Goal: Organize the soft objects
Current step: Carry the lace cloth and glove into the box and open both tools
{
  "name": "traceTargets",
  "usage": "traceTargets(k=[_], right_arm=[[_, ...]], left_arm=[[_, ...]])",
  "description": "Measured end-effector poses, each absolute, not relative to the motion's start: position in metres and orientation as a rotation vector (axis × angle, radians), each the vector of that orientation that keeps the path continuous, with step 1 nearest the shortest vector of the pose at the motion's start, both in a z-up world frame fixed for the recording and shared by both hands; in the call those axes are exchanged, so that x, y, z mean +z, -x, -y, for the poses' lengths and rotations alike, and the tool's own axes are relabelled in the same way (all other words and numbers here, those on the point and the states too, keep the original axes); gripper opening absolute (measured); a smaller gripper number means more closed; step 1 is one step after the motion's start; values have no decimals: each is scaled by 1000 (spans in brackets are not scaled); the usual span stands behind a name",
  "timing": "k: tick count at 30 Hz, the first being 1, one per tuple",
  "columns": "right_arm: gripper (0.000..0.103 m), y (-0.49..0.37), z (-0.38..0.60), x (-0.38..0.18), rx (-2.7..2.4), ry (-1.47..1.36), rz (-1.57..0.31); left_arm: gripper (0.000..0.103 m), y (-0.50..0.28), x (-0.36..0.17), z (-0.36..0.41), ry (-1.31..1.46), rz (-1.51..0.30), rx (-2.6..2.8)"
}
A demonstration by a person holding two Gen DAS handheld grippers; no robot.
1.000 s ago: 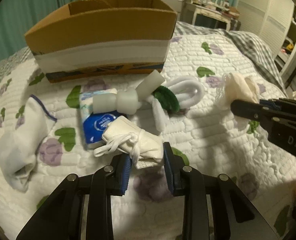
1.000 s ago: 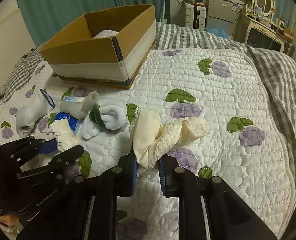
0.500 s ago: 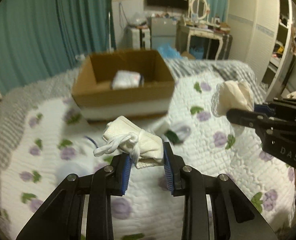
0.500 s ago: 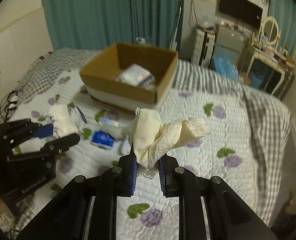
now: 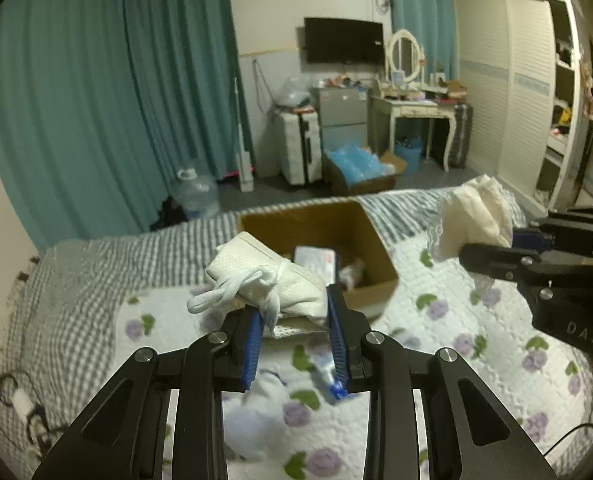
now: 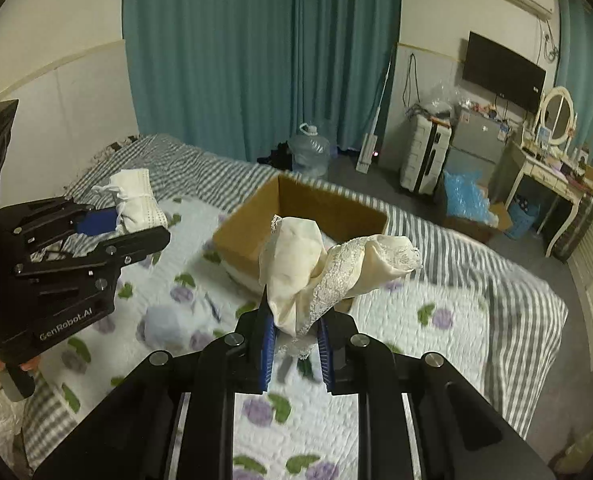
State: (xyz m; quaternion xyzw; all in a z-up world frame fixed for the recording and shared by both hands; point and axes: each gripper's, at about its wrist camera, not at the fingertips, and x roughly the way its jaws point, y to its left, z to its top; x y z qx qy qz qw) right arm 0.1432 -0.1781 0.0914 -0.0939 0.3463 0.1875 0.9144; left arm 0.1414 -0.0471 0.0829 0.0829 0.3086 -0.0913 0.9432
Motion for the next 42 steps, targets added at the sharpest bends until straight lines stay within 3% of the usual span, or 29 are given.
traceTargets(k=[11, 27, 29, 30, 31, 33, 36, 40, 42], right_arm=[[18, -244, 158, 77, 394, 161, -722], [18, -372, 164, -49, 374, 117, -884], [23, -379, 168, -53, 369, 95, -888], [35, -380, 168, -54, 361, 92, -885], [53, -379, 168, -55, 352, 94, -881], [66, -378, 169, -53, 330, 101, -862], [67, -373, 173, -45, 321, 95, -847], [85, -360, 182, -23, 310, 69, -813], [85, -352, 186, -9, 295, 67, -796]], left_arm=[[29, -227, 49, 64, -225, -642, -195], [33, -321, -55, 77, -228, -805, -149], [33, -324, -59, 77, -226, -814, -136], [33, -325, -61, 77, -221, -821, -129], [33, -326, -61, 76, -208, -831, -131], [36, -325, -60, 76, -196, -855, -129], [71, -317, -54, 76, -214, -831, -101], [72, -306, -36, 72, -188, -812, -89], [72, -297, -22, 69, -190, -805, -80]])
